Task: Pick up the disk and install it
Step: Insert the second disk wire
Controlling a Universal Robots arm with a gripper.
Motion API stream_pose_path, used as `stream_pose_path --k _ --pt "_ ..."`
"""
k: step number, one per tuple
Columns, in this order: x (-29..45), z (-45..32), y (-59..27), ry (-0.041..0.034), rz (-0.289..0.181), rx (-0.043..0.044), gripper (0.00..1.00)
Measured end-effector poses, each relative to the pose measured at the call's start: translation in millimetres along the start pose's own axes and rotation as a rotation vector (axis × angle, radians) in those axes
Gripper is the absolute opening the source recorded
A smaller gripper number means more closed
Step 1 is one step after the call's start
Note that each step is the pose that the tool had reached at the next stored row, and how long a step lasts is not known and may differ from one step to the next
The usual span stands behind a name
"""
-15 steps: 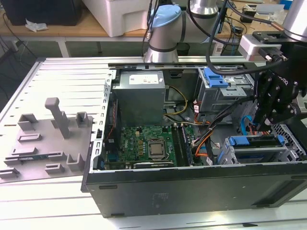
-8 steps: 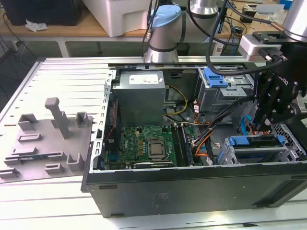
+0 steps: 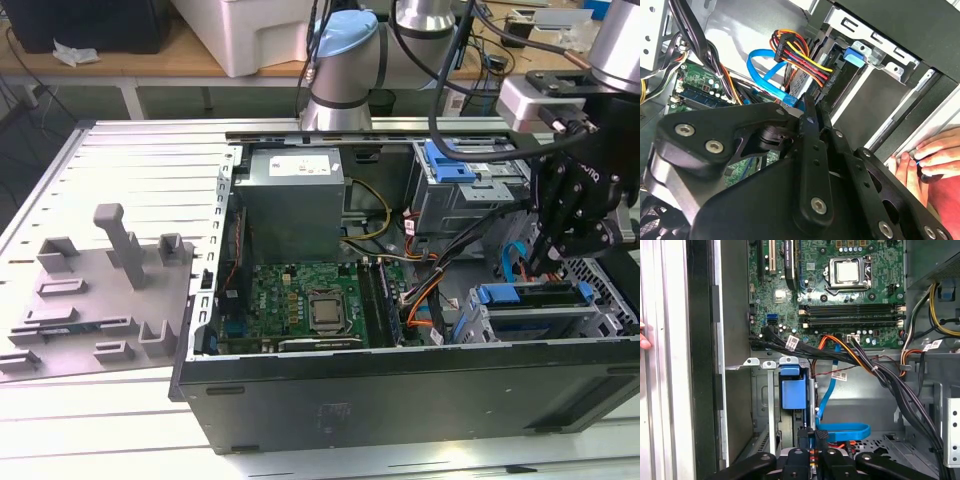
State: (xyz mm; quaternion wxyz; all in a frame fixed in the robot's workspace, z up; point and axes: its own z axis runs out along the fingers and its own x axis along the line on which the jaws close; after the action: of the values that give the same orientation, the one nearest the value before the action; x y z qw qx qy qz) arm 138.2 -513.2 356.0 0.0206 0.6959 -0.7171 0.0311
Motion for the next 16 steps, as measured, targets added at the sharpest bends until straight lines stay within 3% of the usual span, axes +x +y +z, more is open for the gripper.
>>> stream_pose_path --k 11,16 --pt "0.2 -1.3 -0.4 -0.0001 0.0 -0.0005 0.16" --pt "2.0 -1.3 -5.0 0.0001 0.0 -0.0059 0.16"
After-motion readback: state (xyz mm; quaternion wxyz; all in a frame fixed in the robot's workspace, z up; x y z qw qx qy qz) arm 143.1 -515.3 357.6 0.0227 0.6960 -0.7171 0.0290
